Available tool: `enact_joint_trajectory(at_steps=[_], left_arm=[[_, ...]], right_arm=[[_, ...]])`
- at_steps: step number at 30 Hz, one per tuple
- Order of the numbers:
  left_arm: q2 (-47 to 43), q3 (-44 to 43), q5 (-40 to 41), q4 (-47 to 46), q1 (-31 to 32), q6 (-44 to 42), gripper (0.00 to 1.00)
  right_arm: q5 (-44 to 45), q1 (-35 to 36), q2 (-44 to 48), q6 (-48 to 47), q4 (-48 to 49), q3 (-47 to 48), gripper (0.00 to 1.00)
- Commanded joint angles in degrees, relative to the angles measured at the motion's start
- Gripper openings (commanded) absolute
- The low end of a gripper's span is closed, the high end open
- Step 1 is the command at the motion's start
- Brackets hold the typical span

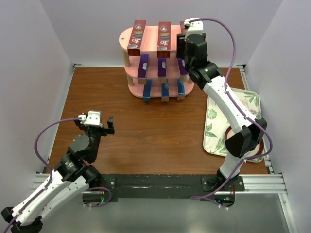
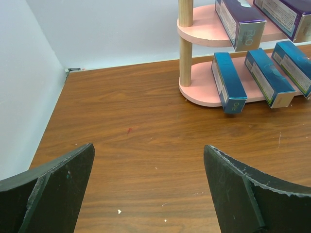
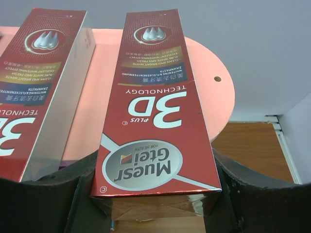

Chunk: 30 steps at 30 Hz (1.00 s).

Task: Place and organize the toothpastes onto the shelf

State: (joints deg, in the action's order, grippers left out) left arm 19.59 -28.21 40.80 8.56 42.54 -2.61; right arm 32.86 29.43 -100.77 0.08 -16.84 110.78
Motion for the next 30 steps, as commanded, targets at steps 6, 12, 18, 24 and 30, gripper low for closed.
enact_joint_trajectory(at_steps=[6,12,18,24,30], left_arm=[[0.53,0.43,-1.16,-2.49,0.08,-0.38,1.00],[0.97,0.52,-1.51,-2.67,0.08,-0.38,1.00],[1.06,0.52,-1.95,-2.76,0.08,-0.38,0.99],[1.24,0.52,-2.12,-2.76,0.08,-0.47,0.99],[0.88,0.52,-1.42,-2.76,0.08,-0.46,0.99]], right_arm=[[0.19,-1.04,0.31,3.26,2.16,1.89,0.39],[-1.04,-1.13,0.31,4.32,0.76,2.16,0.66],[-2.36,-1.13,2.59,4.76,0.76,0.05,0.84],[-3.15,-1.13,4.88,4.93,0.49,-0.83,0.96],[-5.26,-1.13,11.37,4.93,1.37,-4.16,0.98]])
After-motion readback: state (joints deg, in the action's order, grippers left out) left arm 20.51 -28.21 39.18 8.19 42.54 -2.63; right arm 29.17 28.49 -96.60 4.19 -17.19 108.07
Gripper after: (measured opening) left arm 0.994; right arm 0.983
